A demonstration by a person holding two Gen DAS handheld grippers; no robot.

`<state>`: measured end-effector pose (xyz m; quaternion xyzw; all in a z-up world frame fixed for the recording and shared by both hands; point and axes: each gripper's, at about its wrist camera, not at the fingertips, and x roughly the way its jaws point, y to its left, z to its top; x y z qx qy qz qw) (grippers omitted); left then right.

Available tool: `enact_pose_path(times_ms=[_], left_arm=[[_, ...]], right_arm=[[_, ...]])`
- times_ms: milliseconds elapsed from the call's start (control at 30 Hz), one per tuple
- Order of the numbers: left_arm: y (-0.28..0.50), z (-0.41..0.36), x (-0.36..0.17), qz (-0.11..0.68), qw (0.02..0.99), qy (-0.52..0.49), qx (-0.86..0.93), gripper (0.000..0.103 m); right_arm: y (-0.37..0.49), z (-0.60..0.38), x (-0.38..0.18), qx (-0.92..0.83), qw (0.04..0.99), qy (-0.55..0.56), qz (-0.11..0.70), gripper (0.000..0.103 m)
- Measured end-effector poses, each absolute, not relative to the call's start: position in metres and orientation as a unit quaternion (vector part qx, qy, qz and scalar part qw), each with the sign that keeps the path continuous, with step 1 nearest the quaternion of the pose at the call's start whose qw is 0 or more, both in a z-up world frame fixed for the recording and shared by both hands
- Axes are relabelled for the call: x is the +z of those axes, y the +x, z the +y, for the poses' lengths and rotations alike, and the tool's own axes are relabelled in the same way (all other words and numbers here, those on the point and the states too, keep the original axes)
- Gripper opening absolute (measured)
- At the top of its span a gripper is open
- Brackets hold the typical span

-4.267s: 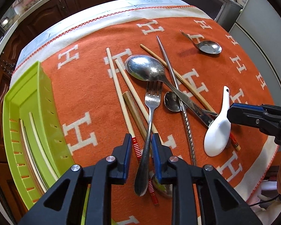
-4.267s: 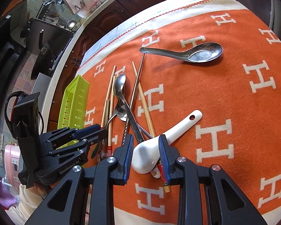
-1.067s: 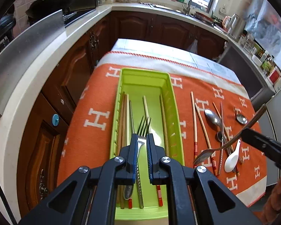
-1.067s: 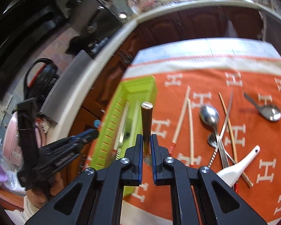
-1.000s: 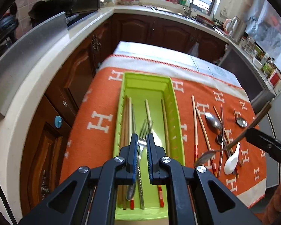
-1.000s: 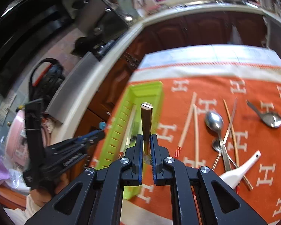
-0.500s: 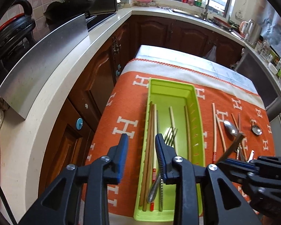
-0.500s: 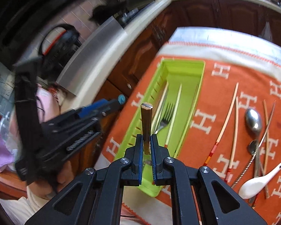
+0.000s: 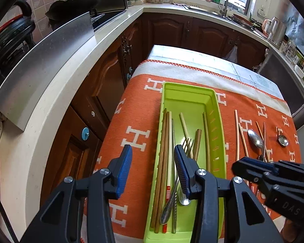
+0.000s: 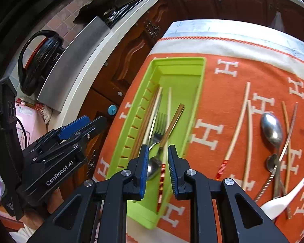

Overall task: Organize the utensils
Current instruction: 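Move both tools back over the utensil pile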

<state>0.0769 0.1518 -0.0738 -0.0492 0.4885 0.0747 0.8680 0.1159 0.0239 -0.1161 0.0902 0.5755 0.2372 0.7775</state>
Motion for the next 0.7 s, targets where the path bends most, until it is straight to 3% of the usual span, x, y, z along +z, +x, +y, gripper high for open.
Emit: enact_pose_path(times_ms=[700], left_arm=[[0.084, 0.039, -0.075, 0.502, 0.863, 0.017, -0.047, 0.045]], right_arm=[[0.076, -0.11, -0.094, 0.142, 0.822, 0.15, 0.53, 0.02]])
